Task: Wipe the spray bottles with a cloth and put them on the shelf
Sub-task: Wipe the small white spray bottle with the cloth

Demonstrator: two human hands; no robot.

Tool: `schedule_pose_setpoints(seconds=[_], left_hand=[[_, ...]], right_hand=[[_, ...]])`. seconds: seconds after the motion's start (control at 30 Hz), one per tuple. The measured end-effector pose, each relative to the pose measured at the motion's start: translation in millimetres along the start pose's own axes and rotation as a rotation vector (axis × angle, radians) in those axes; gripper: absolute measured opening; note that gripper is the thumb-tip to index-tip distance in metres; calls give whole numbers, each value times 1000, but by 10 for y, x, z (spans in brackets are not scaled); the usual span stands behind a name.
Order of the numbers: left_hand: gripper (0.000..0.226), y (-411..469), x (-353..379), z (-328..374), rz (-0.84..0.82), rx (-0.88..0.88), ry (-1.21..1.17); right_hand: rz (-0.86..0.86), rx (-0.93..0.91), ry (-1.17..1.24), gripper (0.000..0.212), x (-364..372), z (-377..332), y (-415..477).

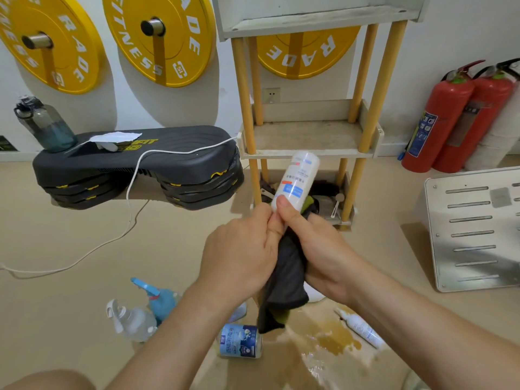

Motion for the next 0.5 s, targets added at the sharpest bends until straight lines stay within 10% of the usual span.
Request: schedule_pose_setpoints(seconds=[0.13,0.27,0.5], left_hand=[[37,33,-104,42,-54,105,177],[27,75,-630,-59,231,226,-194],[33,136,-227,-472,-199,-90,-374]], right_hand=[[37,-11,-142,21,-87,-71,-2],[-34,-44,-607,26,-121,-213,37],[-243,-165,-1246,71,137,-236,-60]])
Point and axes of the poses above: each hand's wrist, its own y-axis towards the middle knuckle, its own x-axis out of the palm, z = x × y, the point moved 10 cm from there along y, towards the middle knuckle, and after that the axes turned 7 degrees about -y, right-handed, at the moved point
